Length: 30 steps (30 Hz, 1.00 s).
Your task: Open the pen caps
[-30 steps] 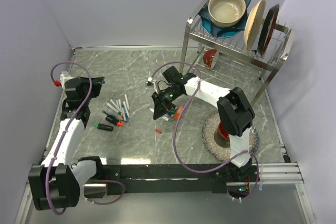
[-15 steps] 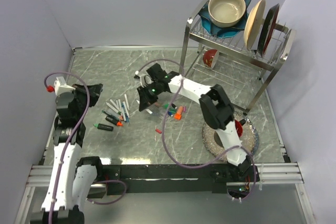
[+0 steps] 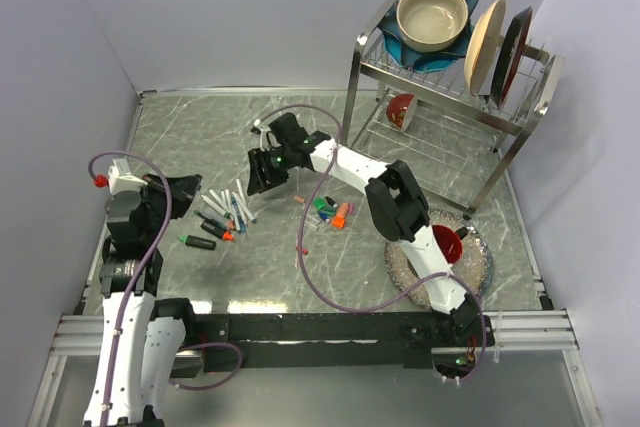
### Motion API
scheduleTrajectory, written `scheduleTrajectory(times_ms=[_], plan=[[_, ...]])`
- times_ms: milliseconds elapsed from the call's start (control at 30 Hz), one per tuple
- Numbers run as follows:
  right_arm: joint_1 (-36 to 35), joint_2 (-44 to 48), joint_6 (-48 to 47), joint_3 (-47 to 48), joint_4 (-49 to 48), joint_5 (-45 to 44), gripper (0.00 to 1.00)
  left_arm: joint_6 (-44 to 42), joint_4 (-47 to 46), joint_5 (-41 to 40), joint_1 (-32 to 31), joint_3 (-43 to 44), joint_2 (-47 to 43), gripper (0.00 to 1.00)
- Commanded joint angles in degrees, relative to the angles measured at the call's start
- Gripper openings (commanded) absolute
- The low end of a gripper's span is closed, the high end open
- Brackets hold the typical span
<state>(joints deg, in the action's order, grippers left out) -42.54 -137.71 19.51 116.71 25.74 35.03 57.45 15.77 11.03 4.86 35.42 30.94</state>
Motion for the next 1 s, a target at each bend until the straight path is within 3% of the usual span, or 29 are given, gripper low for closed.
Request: scheduleTrajectory(times_ms=[0,100,167,300,433,533,800,967], plan=[[0.27,8.22,-3.5,-0.25,2.11,1.27,0.53,-1.99,-5.82,7.94,0.23,-1.4,-0.53,0.01],[1.76,16.29,-13.76,-3.23,7.89,0.83,0.5,-2.87,-6.8,13.83,0.06,-2.02,0.61,0.01],[2.64,21.49,-25.8,-7.7,11.51,-1.88,0.49,-3.05,-7.5,16.74,-0.64,-2.98,2.28,0.01],[6.14,38.69,-38.29,-24.19,11.97,-2.33,0.48,-0.24,-13.38,15.18,-7.82,-7.55,6.05,0.01],[10.19,51.03,-42.27,-34.93,8.73,-0.48,0.5,1.87,-17.24,2.45,-25.9,-7.47,16.22,0.01],[12.48,57.63,-44.73,-39.7,7.4,1.27,0.52,3.01,-19.72,-4.78,-31.39,-6.77,25.18,0.01],[15.47,62.83,-45.52,-45.24,5.47,6.01,0.55,1.88,-25.6,-6.99,-34.83,0.86,50.5,0.03],[17.23,64.49,-45.52,-47.01,4.59,8.12,0.55,0.91,-25.09,-6.81,-36.06,5.62,57.56,0.17]])
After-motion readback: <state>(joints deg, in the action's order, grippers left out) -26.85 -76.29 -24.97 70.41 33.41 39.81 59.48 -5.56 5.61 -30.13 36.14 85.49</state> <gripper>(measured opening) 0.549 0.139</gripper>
